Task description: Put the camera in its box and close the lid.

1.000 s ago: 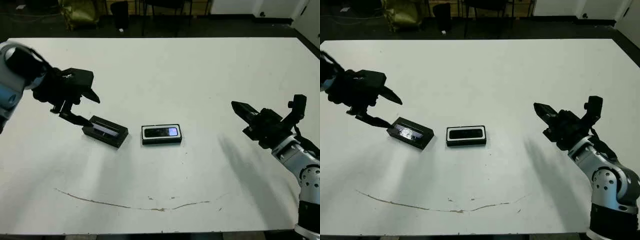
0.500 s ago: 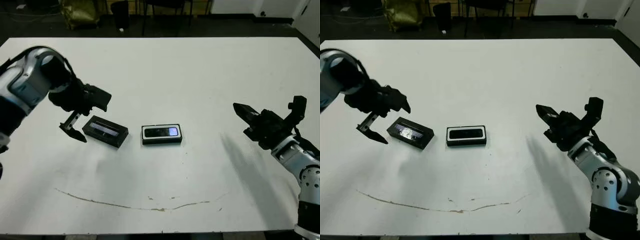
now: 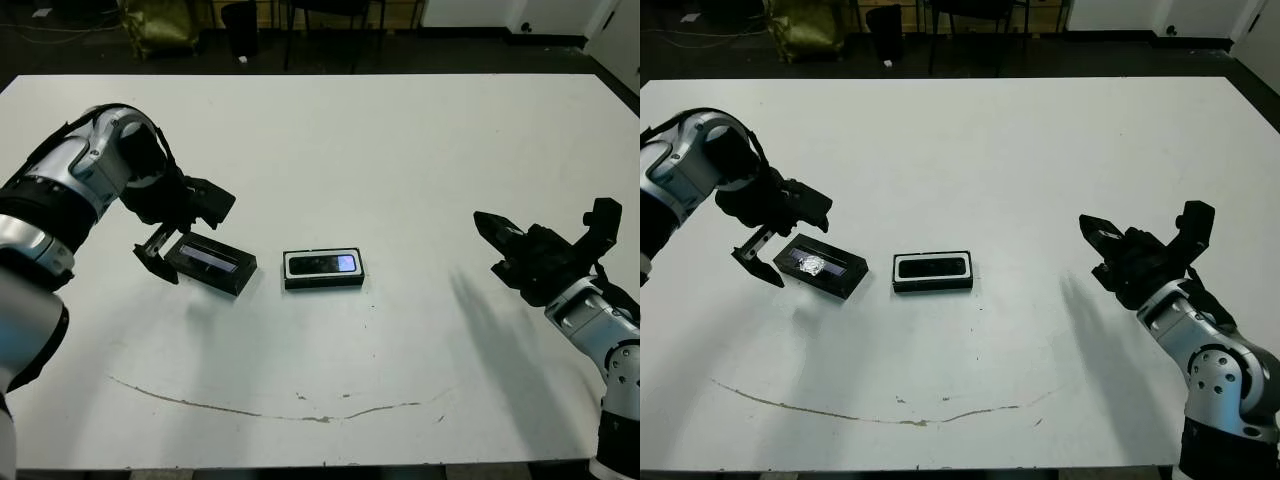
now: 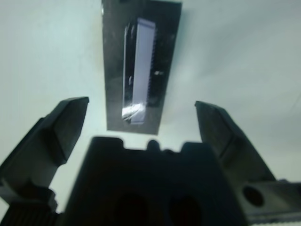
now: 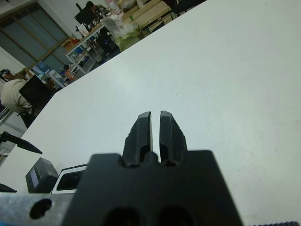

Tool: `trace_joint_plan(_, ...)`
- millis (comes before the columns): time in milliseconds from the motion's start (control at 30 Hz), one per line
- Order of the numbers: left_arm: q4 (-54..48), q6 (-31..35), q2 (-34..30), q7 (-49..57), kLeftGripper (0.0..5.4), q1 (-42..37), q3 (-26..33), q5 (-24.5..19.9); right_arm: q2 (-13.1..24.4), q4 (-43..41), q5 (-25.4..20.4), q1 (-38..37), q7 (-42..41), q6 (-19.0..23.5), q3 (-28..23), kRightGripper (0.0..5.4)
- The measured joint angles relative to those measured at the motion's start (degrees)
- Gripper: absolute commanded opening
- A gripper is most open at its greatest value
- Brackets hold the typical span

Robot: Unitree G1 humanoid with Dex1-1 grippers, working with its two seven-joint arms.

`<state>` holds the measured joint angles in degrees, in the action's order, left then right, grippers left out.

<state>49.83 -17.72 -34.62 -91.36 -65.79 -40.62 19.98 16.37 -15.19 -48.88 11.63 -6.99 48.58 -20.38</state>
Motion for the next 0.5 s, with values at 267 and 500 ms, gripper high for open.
trace_joint_plan(267, 6.46, -2.45, 1.69, -0.19, 5.38, -0.11, 1.55, 1.11, -0.16, -0.01, 0.01, -0.01, 0.24, 0.05, 0.21, 0.0)
trace_joint_plan(500, 8.84, -5.77, 2.88, 1.97, 5.38, -0.62, 1.81, 4.79, -0.13, 0.55, 0.09, -0.02, -0.22, 0.04, 0.69, 0.0)
